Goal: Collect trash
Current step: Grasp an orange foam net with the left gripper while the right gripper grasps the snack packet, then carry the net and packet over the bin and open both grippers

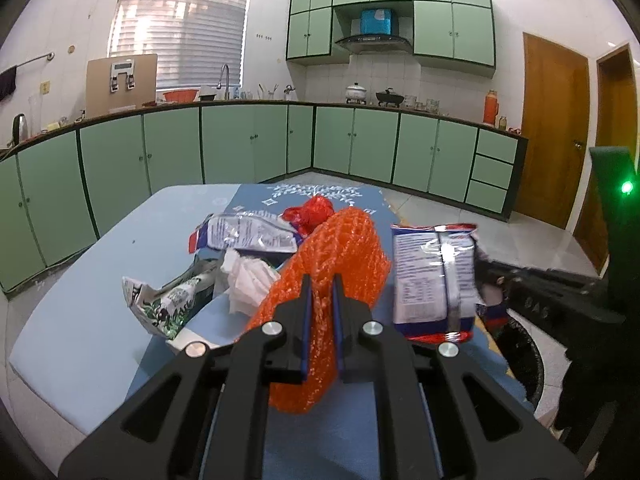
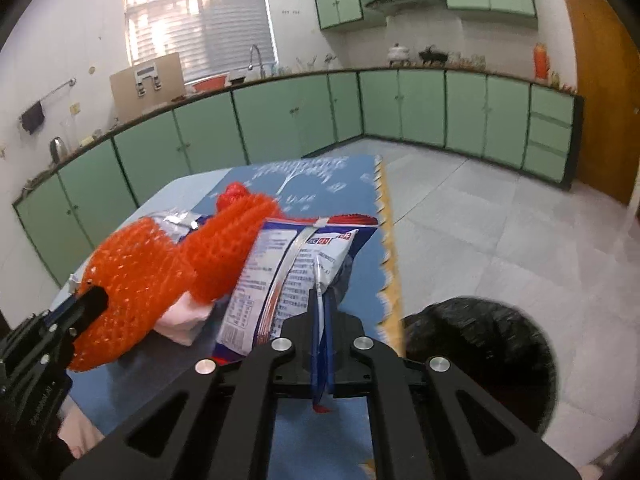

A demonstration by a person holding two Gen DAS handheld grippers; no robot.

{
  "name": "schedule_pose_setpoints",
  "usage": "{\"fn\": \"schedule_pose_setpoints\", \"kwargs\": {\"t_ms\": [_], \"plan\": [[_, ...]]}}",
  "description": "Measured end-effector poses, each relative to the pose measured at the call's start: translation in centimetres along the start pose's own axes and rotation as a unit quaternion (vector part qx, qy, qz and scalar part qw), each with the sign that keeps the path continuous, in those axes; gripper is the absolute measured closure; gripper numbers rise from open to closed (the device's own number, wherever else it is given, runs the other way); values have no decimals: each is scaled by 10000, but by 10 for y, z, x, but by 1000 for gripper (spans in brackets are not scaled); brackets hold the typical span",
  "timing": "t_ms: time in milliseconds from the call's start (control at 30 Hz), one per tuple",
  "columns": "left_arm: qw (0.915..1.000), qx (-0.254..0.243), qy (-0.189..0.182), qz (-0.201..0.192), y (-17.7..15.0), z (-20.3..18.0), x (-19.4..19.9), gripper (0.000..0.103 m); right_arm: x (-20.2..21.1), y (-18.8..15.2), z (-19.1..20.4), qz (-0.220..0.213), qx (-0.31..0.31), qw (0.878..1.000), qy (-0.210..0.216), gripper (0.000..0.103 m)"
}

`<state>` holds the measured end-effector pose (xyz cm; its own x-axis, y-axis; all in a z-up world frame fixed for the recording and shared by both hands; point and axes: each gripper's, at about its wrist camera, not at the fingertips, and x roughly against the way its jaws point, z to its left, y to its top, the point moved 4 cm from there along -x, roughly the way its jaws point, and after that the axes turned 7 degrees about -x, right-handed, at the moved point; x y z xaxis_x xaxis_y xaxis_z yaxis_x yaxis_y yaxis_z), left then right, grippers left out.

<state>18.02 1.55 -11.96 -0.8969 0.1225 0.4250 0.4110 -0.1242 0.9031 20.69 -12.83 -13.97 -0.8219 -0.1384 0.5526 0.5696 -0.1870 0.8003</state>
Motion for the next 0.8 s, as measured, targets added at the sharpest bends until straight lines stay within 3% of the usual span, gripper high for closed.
{"fn": "schedule_pose_setpoints", "kwargs": {"t_ms": [267, 633, 800], "plan": [[9994, -68, -257, -211, 16, -24, 7, 95, 29, 16, -30, -389, -83, 9986, -348, 100], [9903, -251, -1320, -346, 41, -118, -24, 95, 44, 17, -124, -500, -561, 9888, -1293, 100], [9829, -311, -1813, -109, 41, -169, -58, 95, 35, 9, -165, -335, -752, 9833, -1624, 100]]}}
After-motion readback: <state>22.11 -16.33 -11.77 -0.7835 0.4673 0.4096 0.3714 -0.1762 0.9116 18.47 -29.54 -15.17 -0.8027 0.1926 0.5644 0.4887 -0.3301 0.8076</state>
